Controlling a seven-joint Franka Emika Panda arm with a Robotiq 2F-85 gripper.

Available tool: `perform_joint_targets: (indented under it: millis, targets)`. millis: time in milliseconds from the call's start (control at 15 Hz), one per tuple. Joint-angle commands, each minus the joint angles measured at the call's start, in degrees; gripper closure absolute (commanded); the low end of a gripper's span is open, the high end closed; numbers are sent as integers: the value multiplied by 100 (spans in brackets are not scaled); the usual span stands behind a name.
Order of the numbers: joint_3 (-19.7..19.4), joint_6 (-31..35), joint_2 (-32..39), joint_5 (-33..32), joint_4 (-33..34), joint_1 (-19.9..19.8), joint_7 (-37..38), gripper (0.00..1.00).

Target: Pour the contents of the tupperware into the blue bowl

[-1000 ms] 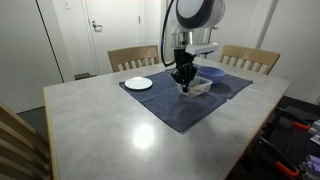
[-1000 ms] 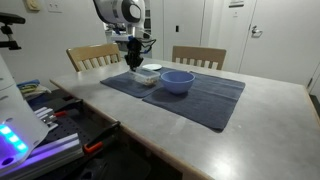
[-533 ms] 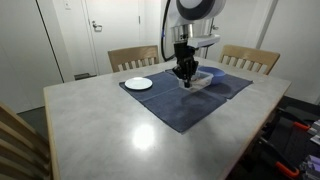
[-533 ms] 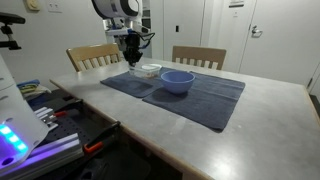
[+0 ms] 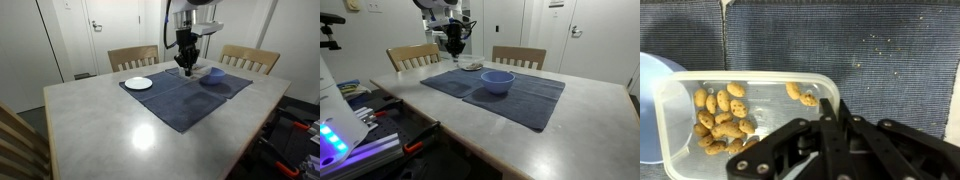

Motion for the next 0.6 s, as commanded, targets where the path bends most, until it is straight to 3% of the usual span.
perform_joint_targets:
  millis: [0, 533]
  targets:
    - [-52, 17, -522, -89, -369, -161, -197, 98]
    - [-114, 511, -1123, 120, -901, -553, -912, 98]
